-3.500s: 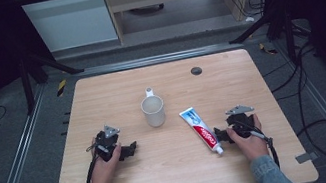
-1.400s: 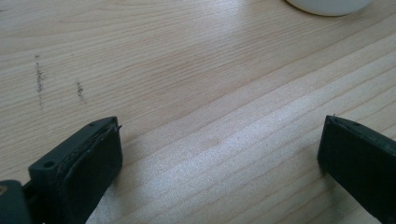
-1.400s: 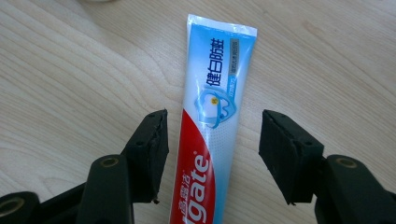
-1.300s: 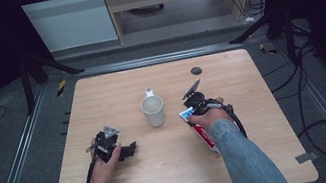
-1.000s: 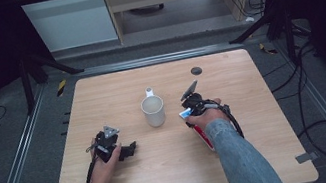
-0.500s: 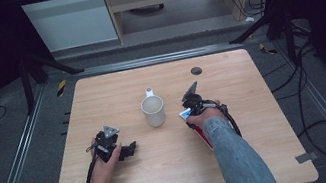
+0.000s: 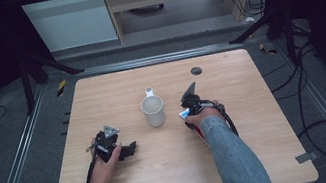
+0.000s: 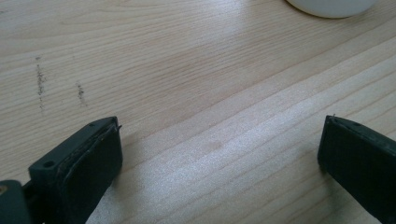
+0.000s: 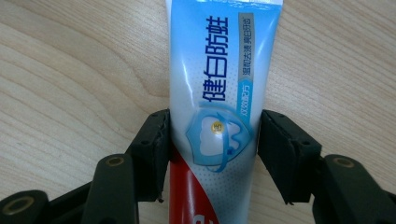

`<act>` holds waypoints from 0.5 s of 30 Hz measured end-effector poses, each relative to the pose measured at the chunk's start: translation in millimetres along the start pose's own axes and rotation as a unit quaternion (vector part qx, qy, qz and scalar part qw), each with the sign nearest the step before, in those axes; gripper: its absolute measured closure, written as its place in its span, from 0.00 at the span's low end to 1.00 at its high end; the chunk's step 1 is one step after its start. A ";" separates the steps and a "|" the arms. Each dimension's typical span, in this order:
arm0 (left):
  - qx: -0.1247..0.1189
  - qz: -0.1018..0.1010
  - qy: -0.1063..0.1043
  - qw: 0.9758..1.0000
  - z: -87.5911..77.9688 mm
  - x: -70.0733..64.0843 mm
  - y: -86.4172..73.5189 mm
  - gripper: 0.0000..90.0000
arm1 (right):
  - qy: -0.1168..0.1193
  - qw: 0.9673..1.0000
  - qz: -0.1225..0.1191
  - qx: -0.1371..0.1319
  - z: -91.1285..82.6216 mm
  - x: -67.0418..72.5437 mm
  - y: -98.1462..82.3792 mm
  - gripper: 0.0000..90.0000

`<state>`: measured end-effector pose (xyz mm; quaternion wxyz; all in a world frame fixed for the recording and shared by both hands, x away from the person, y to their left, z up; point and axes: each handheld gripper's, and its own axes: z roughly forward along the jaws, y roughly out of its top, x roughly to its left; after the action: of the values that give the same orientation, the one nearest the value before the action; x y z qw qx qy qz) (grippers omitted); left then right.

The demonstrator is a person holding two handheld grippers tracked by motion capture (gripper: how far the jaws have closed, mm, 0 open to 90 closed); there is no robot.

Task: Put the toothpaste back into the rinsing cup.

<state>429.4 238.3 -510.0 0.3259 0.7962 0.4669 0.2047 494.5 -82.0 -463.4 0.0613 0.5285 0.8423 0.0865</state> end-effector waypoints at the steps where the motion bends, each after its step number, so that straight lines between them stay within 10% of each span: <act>1: 0.000 0.000 0.000 1.000 0.1 0.0 0.1 0.00 | -0.001 1.000 -0.002 0.002 0.4 -0.4 0.9 0.49; 15: -0.001 0.000 -0.001 1.000 0.4 0.1 0.1 0.00 | -0.007 1.000 -0.007 0.006 4.2 1.6 1.3 0.52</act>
<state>429.8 238.2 -510.2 0.3272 0.7960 0.4662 0.2049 495.7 -79.7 -467.2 0.0645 0.5234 0.8461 0.0771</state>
